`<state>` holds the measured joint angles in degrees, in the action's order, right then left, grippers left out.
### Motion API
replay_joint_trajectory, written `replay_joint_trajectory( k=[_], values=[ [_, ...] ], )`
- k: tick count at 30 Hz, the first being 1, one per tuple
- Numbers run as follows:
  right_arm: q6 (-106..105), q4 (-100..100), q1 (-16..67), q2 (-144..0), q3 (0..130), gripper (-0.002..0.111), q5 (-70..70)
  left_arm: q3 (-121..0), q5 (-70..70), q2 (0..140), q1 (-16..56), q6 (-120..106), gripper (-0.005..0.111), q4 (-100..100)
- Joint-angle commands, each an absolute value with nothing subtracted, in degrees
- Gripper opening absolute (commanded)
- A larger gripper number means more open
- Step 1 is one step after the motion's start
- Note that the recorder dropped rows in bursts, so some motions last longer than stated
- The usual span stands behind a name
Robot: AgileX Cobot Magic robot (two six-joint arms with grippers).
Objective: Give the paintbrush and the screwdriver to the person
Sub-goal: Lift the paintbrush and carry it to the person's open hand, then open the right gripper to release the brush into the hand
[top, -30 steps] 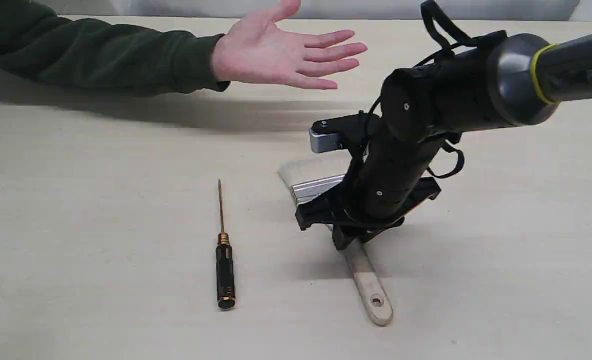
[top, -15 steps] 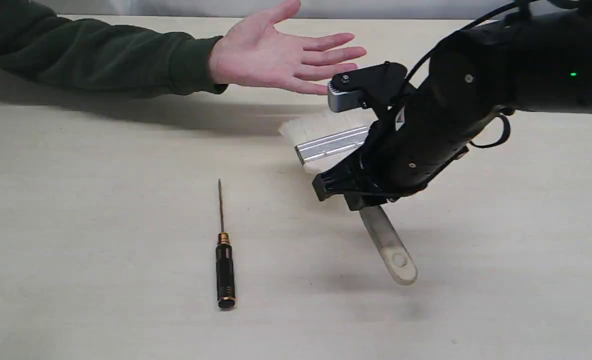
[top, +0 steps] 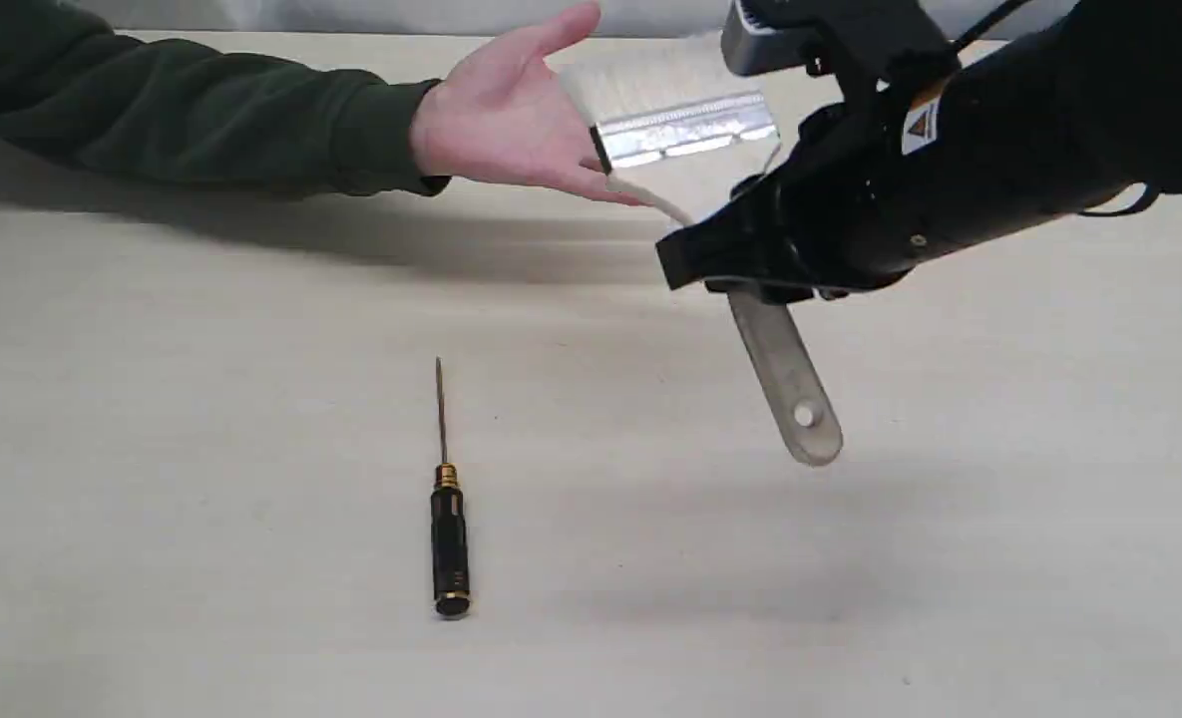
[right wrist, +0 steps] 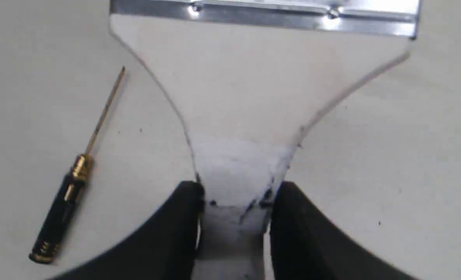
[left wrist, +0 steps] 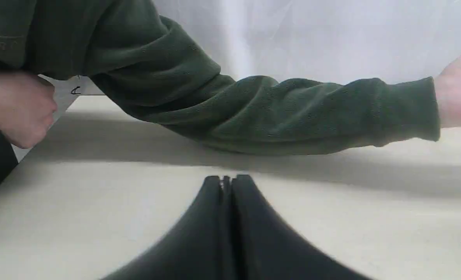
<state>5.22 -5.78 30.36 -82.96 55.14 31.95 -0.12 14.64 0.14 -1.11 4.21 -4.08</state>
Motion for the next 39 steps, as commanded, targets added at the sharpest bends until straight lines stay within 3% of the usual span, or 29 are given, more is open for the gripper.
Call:
replay_joint_trajectory(
  k=[1,23,34,37,39],
  values=[
    [4.8,-5.5,30.1,-83.7,59.2,0.004,29.9,0.0,14.2,0.0,-0.6,4.3,0.0,-4.0],
    [9.9,3.2,30.0,-116.7,102.1,0.004,45.1,0.0,14.3,0.0,-0.6,4.3,0.0,-3.8],
    [10.2,4.3,29.9,-123.8,107.7,0.005,48.1,0.0,14.2,0.0,-0.6,4.3,0.0,-4.0],
    [10.2,4.8,29.9,-123.1,107.7,0.014,47.9,0.0,14.3,0.0,-0.6,4.3,0.0,-4.0],
    [10.2,5.0,29.9,-122.2,107.7,0.026,47.9,0.0,14.3,0.0,-0.6,4.3,0.0,-4.0]
  ],
)
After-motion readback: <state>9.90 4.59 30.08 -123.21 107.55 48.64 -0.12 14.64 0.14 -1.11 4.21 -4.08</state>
